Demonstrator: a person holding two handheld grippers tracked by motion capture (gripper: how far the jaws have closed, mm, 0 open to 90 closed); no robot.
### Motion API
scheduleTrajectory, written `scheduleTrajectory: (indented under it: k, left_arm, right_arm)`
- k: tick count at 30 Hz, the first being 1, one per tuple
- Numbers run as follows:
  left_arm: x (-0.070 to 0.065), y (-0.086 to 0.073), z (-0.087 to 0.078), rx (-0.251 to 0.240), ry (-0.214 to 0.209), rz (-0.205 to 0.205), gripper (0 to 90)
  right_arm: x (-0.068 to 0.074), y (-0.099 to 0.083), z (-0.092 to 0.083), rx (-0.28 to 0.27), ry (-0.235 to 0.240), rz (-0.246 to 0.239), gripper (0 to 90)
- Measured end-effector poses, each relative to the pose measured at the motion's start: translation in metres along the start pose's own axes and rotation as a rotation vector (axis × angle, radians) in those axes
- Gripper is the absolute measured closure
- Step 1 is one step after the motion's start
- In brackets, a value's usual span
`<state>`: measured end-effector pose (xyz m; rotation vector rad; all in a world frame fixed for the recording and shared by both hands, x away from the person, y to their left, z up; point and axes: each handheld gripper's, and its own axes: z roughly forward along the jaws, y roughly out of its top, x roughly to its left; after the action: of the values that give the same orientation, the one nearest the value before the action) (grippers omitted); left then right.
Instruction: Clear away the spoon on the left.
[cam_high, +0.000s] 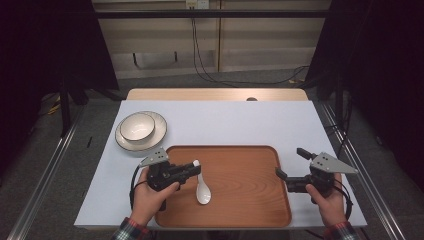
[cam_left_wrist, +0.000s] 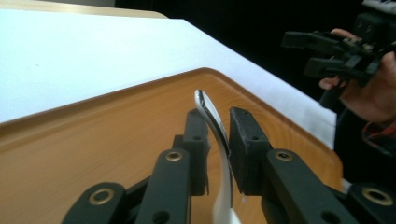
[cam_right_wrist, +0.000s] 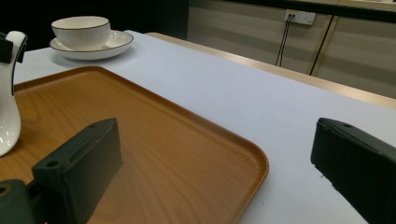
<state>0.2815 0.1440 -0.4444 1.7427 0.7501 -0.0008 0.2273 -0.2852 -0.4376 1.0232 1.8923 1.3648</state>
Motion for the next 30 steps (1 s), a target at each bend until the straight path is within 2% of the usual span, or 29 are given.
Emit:
scheduleTrajectory:
  k: [8,17,22,30]
  left_arm:
    - [0.0034,-0.0019,0.0024,0.005,0.020,0.013,74.2]
    - [0.0022,-0.0037,0.0046,0.014,0.012,0.021,72.8]
    - [0.0044,-0.0051,0.0054,0.020,0.035,0.022,70.5]
    - [0.0060,-0.0073,0.0080,0.029,0.043,0.019,68.2]
  right_arm:
    - [0.0000,0.0000,0.0003,-0.001,0.002,-0.004,1.7]
    - [0.0002,-0.0001,0.0003,0.001,0.006,-0.007,1.7]
    - [0.0011,-0.0003,0.0011,0.001,0.012,-0.003,1.7]
    - [0.0017,-0.0009,0.0010,0.006,0.013,-0.009,1.7]
